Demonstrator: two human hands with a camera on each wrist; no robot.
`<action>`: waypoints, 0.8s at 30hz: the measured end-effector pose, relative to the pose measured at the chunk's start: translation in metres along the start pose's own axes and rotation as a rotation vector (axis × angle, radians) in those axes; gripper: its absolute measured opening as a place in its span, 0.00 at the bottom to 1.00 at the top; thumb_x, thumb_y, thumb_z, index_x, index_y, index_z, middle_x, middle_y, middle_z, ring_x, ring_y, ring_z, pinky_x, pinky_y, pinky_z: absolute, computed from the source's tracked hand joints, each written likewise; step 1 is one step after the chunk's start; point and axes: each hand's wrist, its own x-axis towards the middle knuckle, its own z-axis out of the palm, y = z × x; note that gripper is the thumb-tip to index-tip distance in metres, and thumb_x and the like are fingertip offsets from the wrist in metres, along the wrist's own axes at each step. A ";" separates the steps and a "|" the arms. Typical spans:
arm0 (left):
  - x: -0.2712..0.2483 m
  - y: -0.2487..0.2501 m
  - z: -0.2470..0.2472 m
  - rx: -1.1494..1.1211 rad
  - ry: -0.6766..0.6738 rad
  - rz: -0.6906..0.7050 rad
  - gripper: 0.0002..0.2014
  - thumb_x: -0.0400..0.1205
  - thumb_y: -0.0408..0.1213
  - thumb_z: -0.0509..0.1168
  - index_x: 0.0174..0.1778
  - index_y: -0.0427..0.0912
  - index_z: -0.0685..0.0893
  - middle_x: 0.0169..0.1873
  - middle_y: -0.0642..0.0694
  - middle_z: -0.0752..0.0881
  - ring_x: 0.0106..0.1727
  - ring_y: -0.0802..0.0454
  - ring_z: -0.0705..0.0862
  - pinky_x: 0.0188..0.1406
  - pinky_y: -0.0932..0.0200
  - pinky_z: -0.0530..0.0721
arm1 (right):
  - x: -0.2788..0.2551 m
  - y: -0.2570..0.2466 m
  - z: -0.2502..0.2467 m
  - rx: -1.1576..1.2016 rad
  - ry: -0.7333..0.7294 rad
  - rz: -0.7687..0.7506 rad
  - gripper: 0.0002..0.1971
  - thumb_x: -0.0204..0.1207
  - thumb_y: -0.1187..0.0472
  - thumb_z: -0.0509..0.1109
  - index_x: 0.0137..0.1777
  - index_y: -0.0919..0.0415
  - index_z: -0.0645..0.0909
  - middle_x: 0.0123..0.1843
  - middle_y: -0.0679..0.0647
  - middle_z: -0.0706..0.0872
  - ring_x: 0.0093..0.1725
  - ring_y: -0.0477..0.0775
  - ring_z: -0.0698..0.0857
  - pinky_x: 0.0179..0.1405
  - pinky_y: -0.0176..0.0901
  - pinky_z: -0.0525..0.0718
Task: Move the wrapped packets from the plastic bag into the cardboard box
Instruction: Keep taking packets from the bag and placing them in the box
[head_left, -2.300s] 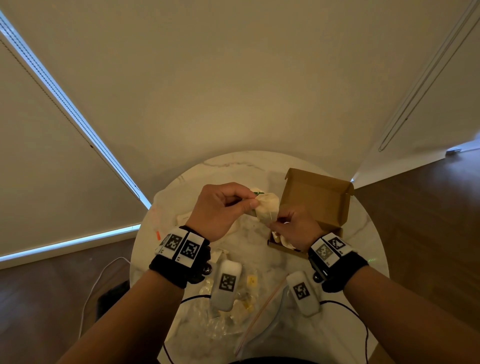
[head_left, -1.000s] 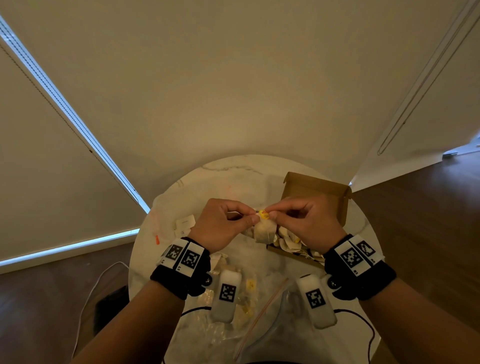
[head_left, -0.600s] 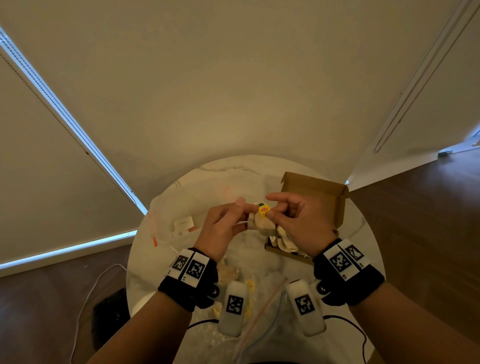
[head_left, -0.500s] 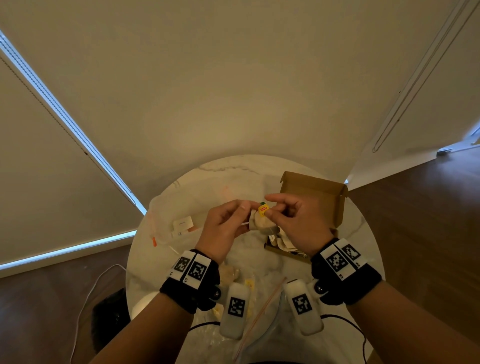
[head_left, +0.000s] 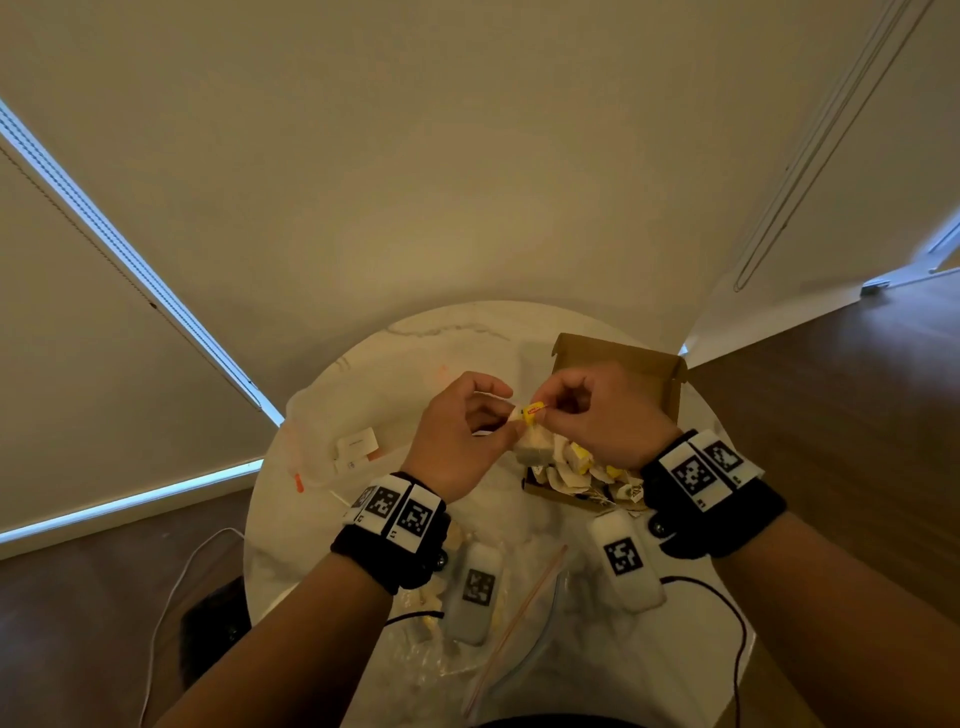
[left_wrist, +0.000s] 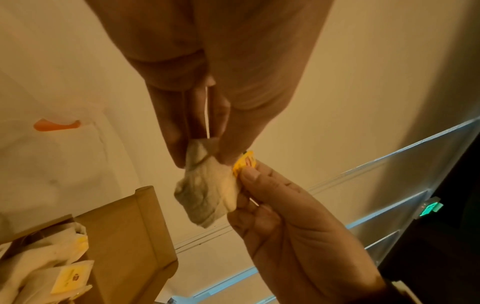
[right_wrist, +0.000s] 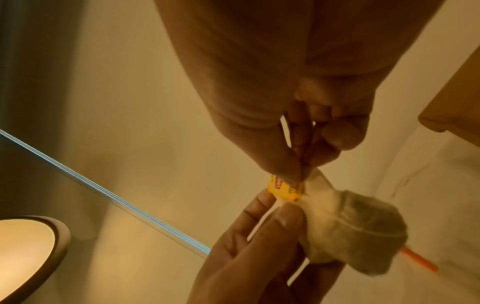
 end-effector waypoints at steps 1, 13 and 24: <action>0.002 -0.003 0.001 -0.007 0.007 -0.005 0.14 0.75 0.27 0.75 0.50 0.45 0.81 0.45 0.45 0.89 0.45 0.53 0.90 0.48 0.61 0.88 | 0.003 0.005 -0.005 -0.022 0.009 0.006 0.03 0.73 0.62 0.76 0.41 0.53 0.88 0.36 0.49 0.88 0.36 0.46 0.85 0.38 0.40 0.85; 0.000 -0.055 -0.009 0.145 0.028 -0.198 0.04 0.78 0.37 0.74 0.45 0.51 0.87 0.47 0.50 0.88 0.45 0.50 0.89 0.52 0.46 0.88 | 0.019 0.147 -0.043 -0.464 0.097 0.350 0.07 0.72 0.58 0.76 0.48 0.59 0.86 0.47 0.54 0.88 0.44 0.50 0.83 0.43 0.39 0.78; -0.006 -0.083 -0.017 0.247 -0.021 -0.239 0.04 0.77 0.36 0.74 0.42 0.50 0.88 0.41 0.51 0.90 0.45 0.49 0.89 0.48 0.52 0.87 | 0.024 0.211 -0.016 -0.695 -0.153 0.551 0.10 0.78 0.54 0.69 0.56 0.53 0.85 0.61 0.57 0.84 0.59 0.58 0.83 0.57 0.46 0.83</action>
